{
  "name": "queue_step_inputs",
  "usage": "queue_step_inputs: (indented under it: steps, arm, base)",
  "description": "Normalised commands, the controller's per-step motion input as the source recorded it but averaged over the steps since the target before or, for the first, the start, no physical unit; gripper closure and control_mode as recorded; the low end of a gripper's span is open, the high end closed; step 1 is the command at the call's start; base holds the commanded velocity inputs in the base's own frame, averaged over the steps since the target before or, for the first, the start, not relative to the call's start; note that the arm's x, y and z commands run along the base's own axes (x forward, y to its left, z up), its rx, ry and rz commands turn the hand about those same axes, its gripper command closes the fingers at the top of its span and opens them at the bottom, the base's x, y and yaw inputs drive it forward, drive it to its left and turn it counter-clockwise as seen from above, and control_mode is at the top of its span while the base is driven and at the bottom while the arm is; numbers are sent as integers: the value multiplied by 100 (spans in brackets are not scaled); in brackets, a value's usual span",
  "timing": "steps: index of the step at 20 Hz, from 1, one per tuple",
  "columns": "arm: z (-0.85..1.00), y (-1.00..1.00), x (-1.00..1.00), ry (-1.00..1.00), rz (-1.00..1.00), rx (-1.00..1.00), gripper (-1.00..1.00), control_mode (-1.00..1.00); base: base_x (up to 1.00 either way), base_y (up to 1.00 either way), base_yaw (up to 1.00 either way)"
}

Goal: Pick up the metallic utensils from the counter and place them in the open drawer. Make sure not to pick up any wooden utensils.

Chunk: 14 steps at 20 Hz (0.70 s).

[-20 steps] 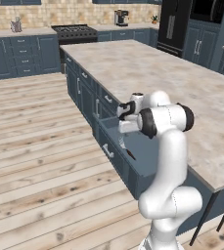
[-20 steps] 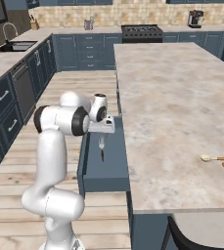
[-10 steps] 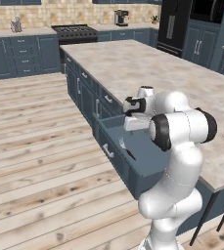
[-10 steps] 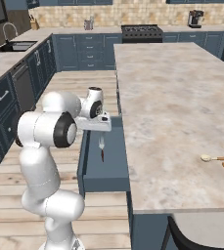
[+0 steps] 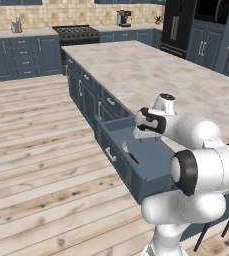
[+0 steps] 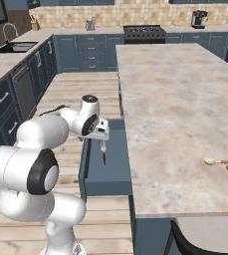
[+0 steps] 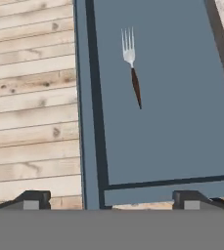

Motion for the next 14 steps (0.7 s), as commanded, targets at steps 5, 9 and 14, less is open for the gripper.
queue_step_inputs:
  steps: [5,9,14]
  arm:
    - [43,0,-58,-11,-15,0,-100,-100]
    - [38,3,-65,-11,-17,0,-100,-100]
    - [14,0,-29,-4,-6,0,-100,100]
  base:
    - [0,0,0]
    - [0,0,0]
    - [-60,-12,-9]
